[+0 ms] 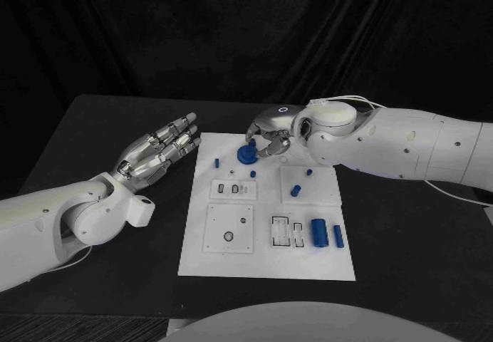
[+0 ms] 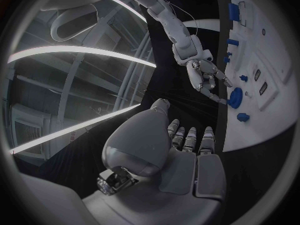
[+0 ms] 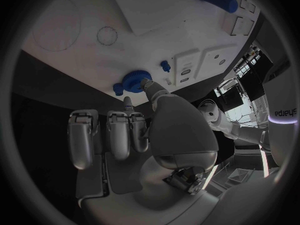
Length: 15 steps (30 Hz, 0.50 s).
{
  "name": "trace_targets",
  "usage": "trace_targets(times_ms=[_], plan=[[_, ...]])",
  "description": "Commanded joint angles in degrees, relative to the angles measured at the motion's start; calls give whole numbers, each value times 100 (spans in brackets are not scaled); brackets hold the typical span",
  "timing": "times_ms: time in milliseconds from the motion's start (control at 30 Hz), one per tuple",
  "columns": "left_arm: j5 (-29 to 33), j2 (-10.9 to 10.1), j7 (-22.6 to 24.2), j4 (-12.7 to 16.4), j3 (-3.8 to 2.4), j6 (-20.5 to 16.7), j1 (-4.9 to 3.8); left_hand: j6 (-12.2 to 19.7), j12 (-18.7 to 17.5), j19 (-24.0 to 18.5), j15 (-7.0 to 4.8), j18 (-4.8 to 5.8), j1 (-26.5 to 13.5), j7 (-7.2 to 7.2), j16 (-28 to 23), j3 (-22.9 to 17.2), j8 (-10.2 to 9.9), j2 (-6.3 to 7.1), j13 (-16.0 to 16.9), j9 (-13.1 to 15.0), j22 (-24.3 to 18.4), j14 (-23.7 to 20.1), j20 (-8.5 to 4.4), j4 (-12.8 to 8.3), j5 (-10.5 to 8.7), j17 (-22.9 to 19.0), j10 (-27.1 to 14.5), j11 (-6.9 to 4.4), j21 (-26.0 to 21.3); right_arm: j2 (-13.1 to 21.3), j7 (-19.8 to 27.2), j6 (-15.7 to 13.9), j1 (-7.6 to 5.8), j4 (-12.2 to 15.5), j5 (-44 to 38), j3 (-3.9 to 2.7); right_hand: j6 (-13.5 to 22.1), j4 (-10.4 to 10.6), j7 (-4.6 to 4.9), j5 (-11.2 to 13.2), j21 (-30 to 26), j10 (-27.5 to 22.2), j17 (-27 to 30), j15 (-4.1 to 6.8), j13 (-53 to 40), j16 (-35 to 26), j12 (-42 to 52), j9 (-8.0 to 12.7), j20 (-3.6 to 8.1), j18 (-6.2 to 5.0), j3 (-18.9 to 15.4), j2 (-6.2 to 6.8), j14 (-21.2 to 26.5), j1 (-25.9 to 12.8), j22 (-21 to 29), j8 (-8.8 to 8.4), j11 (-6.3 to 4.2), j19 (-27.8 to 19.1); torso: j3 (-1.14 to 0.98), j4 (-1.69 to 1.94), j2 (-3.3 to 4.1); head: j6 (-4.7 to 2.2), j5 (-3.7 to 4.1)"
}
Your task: Assemble the parts on the task board
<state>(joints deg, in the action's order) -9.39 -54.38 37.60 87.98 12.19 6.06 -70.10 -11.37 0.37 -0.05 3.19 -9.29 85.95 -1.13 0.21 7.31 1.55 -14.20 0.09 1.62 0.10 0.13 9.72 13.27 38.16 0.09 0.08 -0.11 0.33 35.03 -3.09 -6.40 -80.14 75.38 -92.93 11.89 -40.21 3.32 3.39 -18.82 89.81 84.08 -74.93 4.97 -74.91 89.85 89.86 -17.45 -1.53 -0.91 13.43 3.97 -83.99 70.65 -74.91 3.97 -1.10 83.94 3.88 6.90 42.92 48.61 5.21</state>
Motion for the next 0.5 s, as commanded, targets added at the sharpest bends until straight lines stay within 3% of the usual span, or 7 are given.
trace_targets(times_ms=[33,200,333,500], plan=[[-45,-17,69,15,-4,86,-6,-17,-37,5,40,-98,22,-42,-21,-11,36,22,-9,9,-10,-13,44,-31,15,-9,-8,46,-33,151,17,-305,2,119,-13,-3,-72,-6,-31,-19,19,592,-1507,51,-1509,15,14,21,37,91,-27,-33,-601,-27,-1509,20,-39,606,0,0,1,-25,2],[-45,-67,67,45,-4,59,-6,-22,-37,5,46,-98,23,-43,-21,-14,37,24,-9,10,-10,-13,46,-39,17,-9,-8,49,-33,751,68,-875,-140,596,-13,-3,-460,67,-17,185,19,592,-1507,51,-1509,15,14,46,42,91,-122,-29,-601,-106,-1509,162,-30,606,1,-2,1,-1,-53],[-44,-108,56,64,-3,34,-6,-36,-37,5,53,-99,22,-43,-21,-14,41,31,-9,12,-10,-13,49,-46,20,-9,-8,49,-33,1361,-49,-1012,-321,1027,-13,-2,-633,101,-25,223,19,592,-1507,55,-1509,15,14,18,45,91,-162,-19,-601,-122,-1509,236,-34,606,2,-5,4,-2,-58],[-44,-110,54,71,-3,25,-6,-36,-37,5,53,-99,22,-43,-21,-14,41,31,-9,12,-10,-13,49,-46,20,-9,-8,49,-33,2002,-230,-1052,-397,1444,-13,0,-716,149,-30,291,19,592,-1507,59,-1509,15,14,-8,49,91,-215,14,-601,-152,-1509,288,-41,606,5,-24,-3,6,-29]])
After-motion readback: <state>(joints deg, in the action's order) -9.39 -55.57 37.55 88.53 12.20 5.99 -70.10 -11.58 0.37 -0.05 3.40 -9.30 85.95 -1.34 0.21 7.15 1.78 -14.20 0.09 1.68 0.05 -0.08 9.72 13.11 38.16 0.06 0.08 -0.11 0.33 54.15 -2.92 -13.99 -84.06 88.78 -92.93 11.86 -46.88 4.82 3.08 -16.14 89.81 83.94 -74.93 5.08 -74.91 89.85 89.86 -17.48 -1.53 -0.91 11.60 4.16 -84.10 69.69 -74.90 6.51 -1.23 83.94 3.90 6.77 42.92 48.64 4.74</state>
